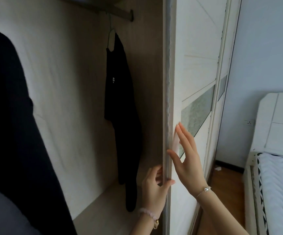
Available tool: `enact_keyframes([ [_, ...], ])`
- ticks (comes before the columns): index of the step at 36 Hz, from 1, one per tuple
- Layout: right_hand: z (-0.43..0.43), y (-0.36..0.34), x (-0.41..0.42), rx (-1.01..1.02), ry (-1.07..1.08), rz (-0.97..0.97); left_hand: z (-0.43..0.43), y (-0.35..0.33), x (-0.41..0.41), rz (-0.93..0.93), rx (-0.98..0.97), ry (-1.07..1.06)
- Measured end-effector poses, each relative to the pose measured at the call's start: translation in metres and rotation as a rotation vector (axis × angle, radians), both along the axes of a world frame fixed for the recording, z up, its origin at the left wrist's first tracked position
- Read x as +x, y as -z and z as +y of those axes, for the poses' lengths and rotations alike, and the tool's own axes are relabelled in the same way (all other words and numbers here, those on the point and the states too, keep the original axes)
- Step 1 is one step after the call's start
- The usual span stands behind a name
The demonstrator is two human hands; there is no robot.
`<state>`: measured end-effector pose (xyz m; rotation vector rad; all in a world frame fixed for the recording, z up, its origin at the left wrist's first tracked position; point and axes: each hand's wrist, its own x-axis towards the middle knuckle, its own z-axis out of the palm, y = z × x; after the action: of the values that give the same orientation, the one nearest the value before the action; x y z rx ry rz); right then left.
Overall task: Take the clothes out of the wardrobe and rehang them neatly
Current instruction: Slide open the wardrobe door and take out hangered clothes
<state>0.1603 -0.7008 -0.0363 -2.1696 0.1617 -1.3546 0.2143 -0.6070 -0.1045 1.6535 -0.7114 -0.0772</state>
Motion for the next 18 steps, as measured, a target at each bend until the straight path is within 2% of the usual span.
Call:
enact_keyframes([
  [9, -0.032, -0.001, 0.009, -0.012, -0.087, -0.026, -0.027, 0.002, 0.016, 0.082, -0.009, 0.049],
  [18, -0.023, -0.001, 0.009, -0.068, 0.024, -0.037, -0.02, -0.013, 0.018, 0.144, 0.019, 0.09],
])
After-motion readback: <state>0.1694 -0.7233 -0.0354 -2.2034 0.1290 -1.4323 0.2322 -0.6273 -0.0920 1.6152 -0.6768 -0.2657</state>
